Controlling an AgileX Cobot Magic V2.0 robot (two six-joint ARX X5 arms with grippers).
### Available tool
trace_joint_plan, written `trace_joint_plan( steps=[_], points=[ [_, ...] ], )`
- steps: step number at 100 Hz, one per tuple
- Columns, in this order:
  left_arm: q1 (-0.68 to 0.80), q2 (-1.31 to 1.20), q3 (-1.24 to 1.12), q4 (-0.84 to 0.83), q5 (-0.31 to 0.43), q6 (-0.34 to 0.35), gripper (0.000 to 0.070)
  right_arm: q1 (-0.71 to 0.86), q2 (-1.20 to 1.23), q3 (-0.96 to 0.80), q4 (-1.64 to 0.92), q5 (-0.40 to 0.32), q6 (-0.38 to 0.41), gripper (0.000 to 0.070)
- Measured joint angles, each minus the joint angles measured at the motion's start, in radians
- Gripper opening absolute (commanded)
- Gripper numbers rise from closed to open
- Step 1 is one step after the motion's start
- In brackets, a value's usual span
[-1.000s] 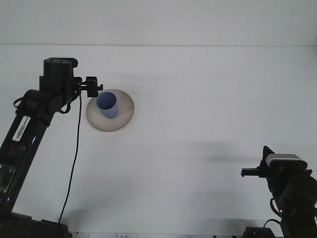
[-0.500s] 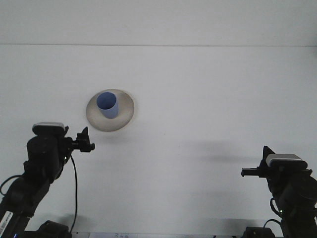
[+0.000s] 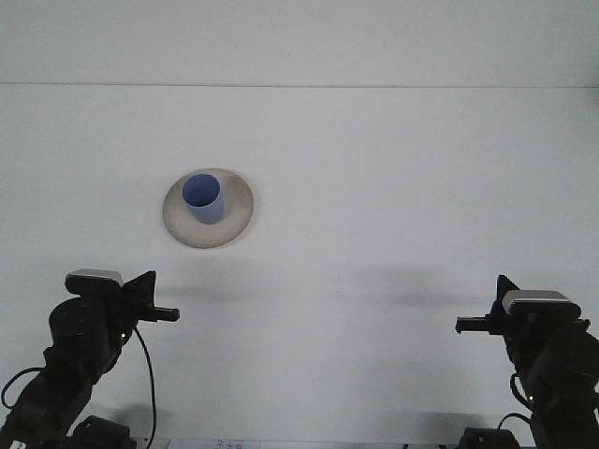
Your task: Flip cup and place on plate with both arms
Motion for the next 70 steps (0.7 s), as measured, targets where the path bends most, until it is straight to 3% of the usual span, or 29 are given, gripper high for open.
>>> trace_joint_plan(
  steps=[50,70],
  points=[
    [0.0,-0.127,0.0,0.008,0.0,0.001,0.0012,0.0,0.0,0.0,0.0,0.0,0.0,0.0],
    [0.009,-0.199,-0.012,0.085,-0.001,0.066,0.0012,0.0,0.0,0.0,0.0,0.0,0.0,0.0]
  ],
)
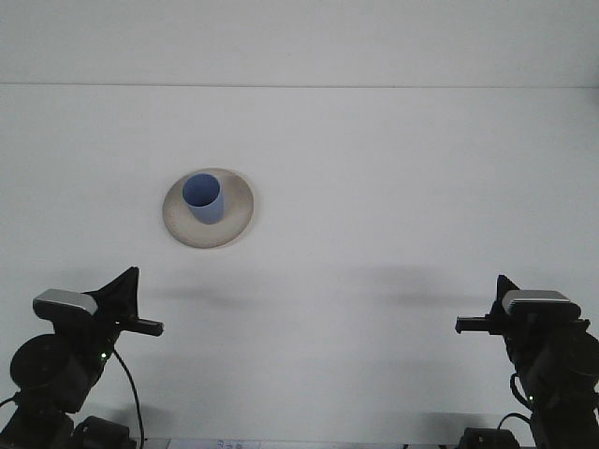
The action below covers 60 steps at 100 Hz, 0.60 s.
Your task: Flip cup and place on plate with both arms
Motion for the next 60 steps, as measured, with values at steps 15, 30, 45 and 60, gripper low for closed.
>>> trace_joint_plan(
  steps=[15,30,45,60],
  points=[
    [0.042,-0.066,-0.105,0.124,0.0,0.019,0.0012,0.0,0.0,0.0,0.0,0.0,0.0,0.0],
    [0.087,-0.149,-0.285,0.254,0.031,0.023,0.0012,0.0,0.0,0.0,0.0,0.0,0.0,0.0],
    [0.133,-0.254,-0.447,0.344,0.085,0.022,0.0012,0.0,0.0,0.0,0.0,0.0,0.0,0.0],
    [0.151,-0.339,-0.544,0.341,0.097,0.018,0.0012,0.0,0.0,0.0,0.0,0.0,0.0,0.0]
  ],
)
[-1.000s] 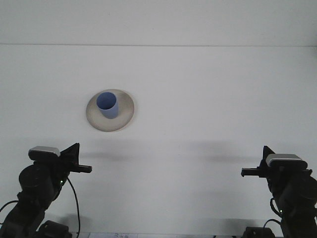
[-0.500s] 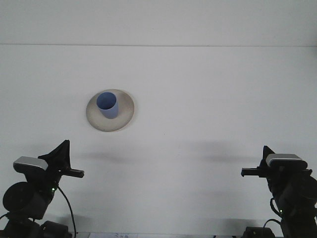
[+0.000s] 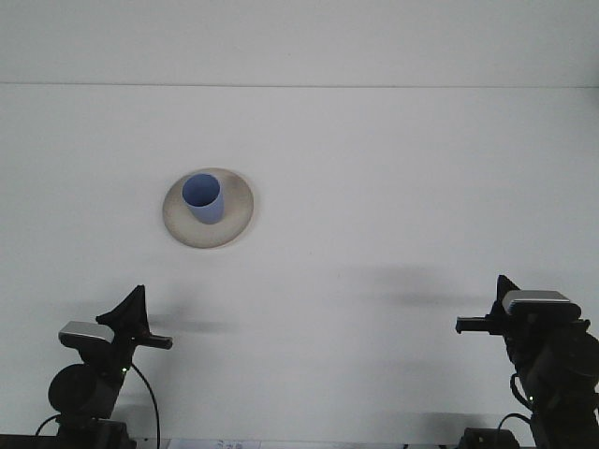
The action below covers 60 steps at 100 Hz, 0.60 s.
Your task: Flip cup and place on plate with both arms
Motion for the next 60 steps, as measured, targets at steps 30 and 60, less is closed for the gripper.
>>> trace_joint_plan(
  steps=[30,60],
  points=[
    [0.008,-0.042,-0.056,0.049,0.005,-0.018,0.0012,0.0,0.0,0.0,0.001,0.0,0.0,0.0],
    [0.008,-0.043,-0.056,0.061,0.005,-0.03,0.0012,0.0,0.0,0.0,0.001,0.0,0.0,0.0]
  ],
)
